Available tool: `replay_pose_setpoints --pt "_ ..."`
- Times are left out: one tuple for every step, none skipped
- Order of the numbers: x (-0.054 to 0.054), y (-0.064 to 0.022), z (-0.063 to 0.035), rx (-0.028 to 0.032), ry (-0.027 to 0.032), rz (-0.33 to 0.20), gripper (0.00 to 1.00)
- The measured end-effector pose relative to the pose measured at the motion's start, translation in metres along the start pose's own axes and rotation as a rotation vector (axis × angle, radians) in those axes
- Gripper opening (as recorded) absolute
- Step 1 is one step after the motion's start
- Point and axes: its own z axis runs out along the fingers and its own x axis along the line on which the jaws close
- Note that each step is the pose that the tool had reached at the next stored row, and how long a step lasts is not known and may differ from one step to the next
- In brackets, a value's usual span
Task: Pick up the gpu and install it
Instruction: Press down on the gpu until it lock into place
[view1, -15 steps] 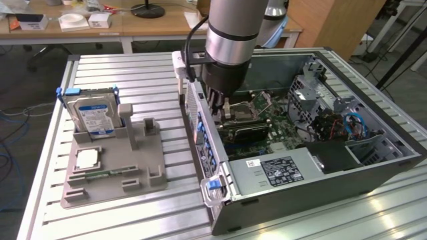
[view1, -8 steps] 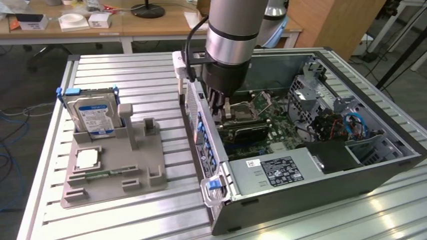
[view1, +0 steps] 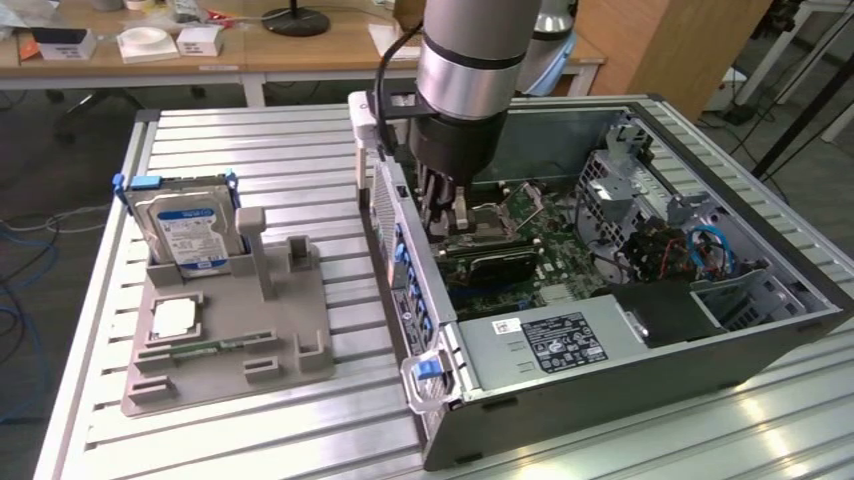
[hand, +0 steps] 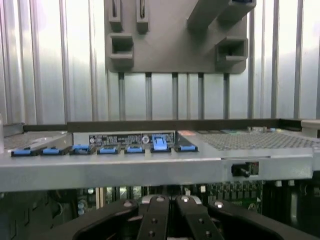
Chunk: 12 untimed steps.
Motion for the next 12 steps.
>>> replay_pose_setpoints --pt "0.0004 0.0001 -0.0003 -0.0003 0.0004 0.000 0.11" --pt "0.0011 0.0007 -0.0004 -0.0005 0.0007 0.000 0.11" --pt "0.0012 0.0007 -0.0002 -0.0001 0.0003 0.001 0.11" --pt "0.0012 0.0007 0.0000 -0.0001 0.0004 0.001 0.11" --pt "0.0013 0.0007 0.0001 -0.0001 0.0000 0.001 0.11" --pt "0.0014 0.0010 0.0004 0.0001 -0.0002 0.002 0.11" --pt "0.0017 0.0017 0.0006 0.0002 -0.0004 0.004 0.11" --pt "0.0022 0.0018 0.0008 0.0003 -0.0003 0.005 0.11" --pt "0.0025 0.0018 0.0013 0.0005 -0.0005 0.006 0.11" --pt "0.0027 0.0019 0.0019 0.0006 -0.0005 0.006 0.11" --pt "0.0031 0.0018 0.0026 0.0005 -0.0002 0.006 0.11" --pt "0.0034 0.0018 0.0034 0.0008 -0.0003 0.006 0.11"
